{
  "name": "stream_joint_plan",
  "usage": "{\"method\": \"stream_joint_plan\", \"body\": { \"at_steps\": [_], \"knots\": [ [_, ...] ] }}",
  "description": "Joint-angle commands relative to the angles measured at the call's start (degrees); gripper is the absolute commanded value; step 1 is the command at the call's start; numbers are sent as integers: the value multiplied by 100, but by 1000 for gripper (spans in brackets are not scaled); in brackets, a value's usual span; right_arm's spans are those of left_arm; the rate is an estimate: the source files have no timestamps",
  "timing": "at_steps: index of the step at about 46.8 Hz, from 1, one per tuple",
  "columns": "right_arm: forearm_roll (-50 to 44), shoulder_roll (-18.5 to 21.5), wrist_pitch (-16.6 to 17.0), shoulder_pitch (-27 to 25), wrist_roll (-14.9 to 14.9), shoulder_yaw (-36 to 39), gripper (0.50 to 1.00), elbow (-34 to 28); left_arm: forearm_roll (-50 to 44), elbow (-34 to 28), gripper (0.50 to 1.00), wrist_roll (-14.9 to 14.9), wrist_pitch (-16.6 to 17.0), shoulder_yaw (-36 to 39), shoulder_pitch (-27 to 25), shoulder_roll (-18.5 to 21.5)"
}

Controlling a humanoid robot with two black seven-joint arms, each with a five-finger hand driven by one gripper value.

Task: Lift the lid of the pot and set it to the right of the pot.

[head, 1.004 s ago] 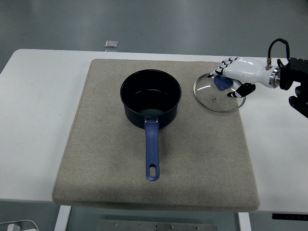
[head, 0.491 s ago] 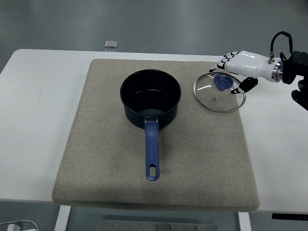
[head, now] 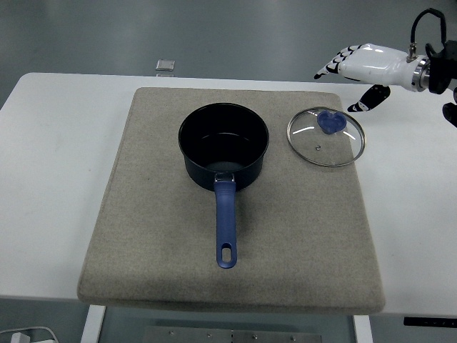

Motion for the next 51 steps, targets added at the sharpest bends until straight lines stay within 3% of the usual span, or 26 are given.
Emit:
{"method": "stream_joint_plan", "body": {
  "at_steps": [1, 6, 13, 23, 36, 51],
  "knots": [
    [26, 16, -18, 157, 0, 79, 901, 9, 1, 0, 1000, 0, 0, 0, 0, 0],
    [61, 51, -167, 333, 0, 141, 901, 18, 1, 0, 1000, 0, 0, -8, 0, 0],
    [456, 113, -659, 404, 0, 659, 899, 220, 1, 0, 1000, 0, 0, 0, 0, 0],
    [1422, 130, -590, 421, 0, 1459, 899, 440, 1, 0, 1000, 0, 0, -8, 0, 0],
    [4339, 104, 825, 413, 0, 1626, 901, 387, 1, 0, 1000, 0, 0, -8, 0, 0],
    [6634, 130, 1423, 228, -81, 1626, 901, 123, 1, 0, 1000, 0, 0, 0, 0, 0]
  ]
}}
